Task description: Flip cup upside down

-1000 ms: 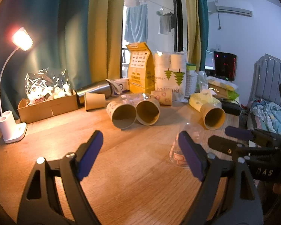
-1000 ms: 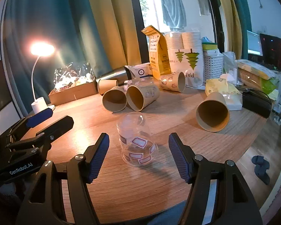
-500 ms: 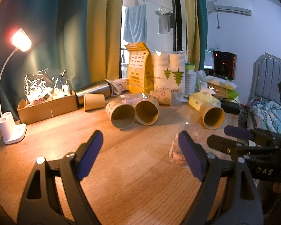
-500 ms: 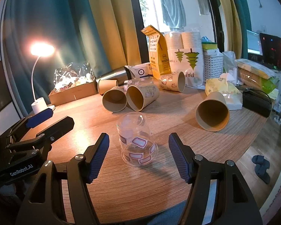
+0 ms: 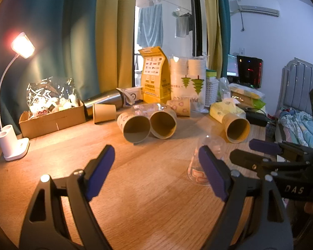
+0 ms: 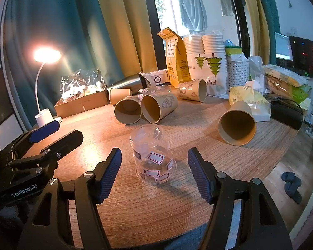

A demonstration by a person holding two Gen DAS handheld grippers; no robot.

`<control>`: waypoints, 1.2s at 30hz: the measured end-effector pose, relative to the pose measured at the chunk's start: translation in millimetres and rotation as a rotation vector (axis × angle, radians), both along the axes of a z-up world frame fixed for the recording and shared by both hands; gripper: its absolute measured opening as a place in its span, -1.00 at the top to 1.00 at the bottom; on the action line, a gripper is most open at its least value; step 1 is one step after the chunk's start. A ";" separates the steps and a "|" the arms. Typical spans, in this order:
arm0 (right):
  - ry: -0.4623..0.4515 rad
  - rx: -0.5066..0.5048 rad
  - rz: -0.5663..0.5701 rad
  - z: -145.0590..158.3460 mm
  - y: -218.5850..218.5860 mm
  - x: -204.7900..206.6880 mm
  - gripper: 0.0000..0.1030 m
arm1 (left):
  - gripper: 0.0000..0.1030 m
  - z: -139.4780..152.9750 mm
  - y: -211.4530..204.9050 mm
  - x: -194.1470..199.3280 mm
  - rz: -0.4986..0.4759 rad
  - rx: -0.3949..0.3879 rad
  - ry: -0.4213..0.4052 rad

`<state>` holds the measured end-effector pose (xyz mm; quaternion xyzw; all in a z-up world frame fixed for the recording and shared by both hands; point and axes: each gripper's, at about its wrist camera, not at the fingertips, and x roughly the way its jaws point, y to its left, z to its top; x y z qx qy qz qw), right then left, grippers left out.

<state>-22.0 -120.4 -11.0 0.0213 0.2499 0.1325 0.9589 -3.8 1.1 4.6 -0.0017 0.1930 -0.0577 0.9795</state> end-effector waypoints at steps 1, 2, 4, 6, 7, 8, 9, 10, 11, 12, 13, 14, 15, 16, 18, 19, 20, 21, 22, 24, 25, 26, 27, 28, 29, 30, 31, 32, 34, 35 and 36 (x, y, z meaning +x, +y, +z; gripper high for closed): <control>0.000 0.000 0.000 0.1 -0.1 -0.1 -0.34 | -0.63 0.0 0.0 -0.2 -0.001 0.001 0.000; 0.000 0.000 0.000 0.1 0.0 0.0 -0.34 | -0.63 -0.2 0.0 -0.3 -0.001 0.001 0.000; 0.000 0.001 0.000 0.0 0.0 0.1 -0.34 | -0.63 -0.2 -0.2 0.0 -0.001 0.001 -0.001; 0.000 0.001 0.000 0.0 0.1 0.0 -0.34 | -0.63 -0.2 -0.2 -0.1 -0.002 0.002 0.000; 0.001 0.000 0.000 0.0 0.2 0.1 -0.34 | -0.63 -0.3 -0.4 0.1 -0.002 0.002 0.001; 0.002 0.001 0.000 0.0 0.1 0.2 -0.34 | -0.63 -0.2 -0.4 0.0 -0.002 0.002 0.001; 0.002 0.002 0.000 0.2 0.0 -0.1 -0.34 | -0.63 -0.4 -0.3 0.4 -0.002 0.002 0.001; 0.001 0.002 0.000 0.2 0.5 -0.4 -0.34 | -0.63 -0.4 -0.4 0.3 -0.002 0.002 0.001; 0.001 0.001 0.000 0.3 0.5 -0.5 -0.34 | -0.63 -0.5 -0.5 0.4 -0.002 0.002 0.001; 0.001 0.001 0.000 0.2 0.4 -0.3 -0.34 | -0.63 -0.5 -0.5 0.4 -0.002 0.002 0.001; 0.002 0.002 0.000 0.2 0.2 -0.1 -0.34 | -0.63 -0.5 -0.6 0.5 -0.002 0.002 0.001; 0.002 0.001 0.000 0.3 0.1 -0.1 -0.34 | -0.63 -0.5 -0.6 0.4 -0.002 0.003 0.001; 0.003 0.001 0.000 0.5 0.0 -0.1 -0.34 | -0.63 -0.4 -0.6 0.2 -0.002 0.003 0.001; 0.002 0.002 0.000 0.3 -0.1 0.1 -0.34 | -0.63 -0.4 -0.6 0.2 -0.002 0.002 0.000; 0.002 0.002 0.000 0.3 0.6 -0.5 -0.34 | -0.63 -0.5 -0.7 0.4 -0.002 0.002 0.000; 0.003 0.002 0.000 0.3 0.5 -0.5 -0.34 | -0.63 -0.5 -0.7 0.3 -0.002 0.002 0.001; 0.004 0.003 0.000 0.2 1.1 -0.9 -0.34 | -0.63 -0.5 -0.8 0.3 -0.002 0.002 0.001; 0.006 0.004 0.001 0.4 1.5 -1.4 -0.34 | -0.63 -0.6 -0.8 0.2 -0.002 0.002 0.002; 0.006 0.004 0.001 0.5 2.6 -2.2 -0.34 | -0.63 -0.7 -1.0 0.2 -0.004 0.002 0.003; 0.006 0.004 0.001 0.7 3.2 -2.8 -0.34 | -0.63 -1.1 -1.1 0.7 -0.007 0.003 0.005; 0.006 0.004 0.000 0.5 2.3 -1.9 -0.34 | -0.63 -1.2 -1.1 0.9 -0.006 0.003 0.006; 0.006 0.004 0.000 0.5 2.2 -1.8 -0.34 | -0.63 -1.2 -1.0 0.8 -0.006 0.003 0.006; 0.006 0.004 0.000 0.5 2.2 -1.8 -0.34 | -0.63 -1.4 -0.7 0.7 -0.005 0.002 0.007; 0.006 0.005 0.000 0.6 2.2 -1.9 -0.34 | -0.63 -1.5 -0.5 1.2 -0.004 0.002 0.009; 0.006 0.005 0.000 0.6 2.4 -2.0 -0.34 | -0.63 -1.7 -0.1 1.6 -0.003 0.002 0.012; 0.007 0.005 0.000 0.5 1.8 -1.5 -0.34 | -0.63 -1.8 0.0 1.9 -0.003 0.003 0.014; 0.007 0.005 0.000 0.6 1.7 -1.5 -0.34 | -0.63 -1.9 0.5 2.1 -0.002 0.003 0.015; 0.007 0.005 0.000 0.5 1.6 -1.4 -0.34 | -0.63 -2.0 0.6 2.2 -0.002 0.004 0.015; 0.006 0.005 0.000 0.7 1.5 -1.3 -0.34 | -0.63 -1.8 0.3 1.8 -0.001 0.010 0.015; 0.006 0.005 0.000 0.7 1.3 -1.1 -0.34 | -0.63 -1.7 0.0 1.7 -0.003 0.014 0.014; 0.006 0.005 0.001 0.6 2.1 -1.8 -0.34 | -0.63 -1.7 -0.4 1.5 -0.004 0.016 0.013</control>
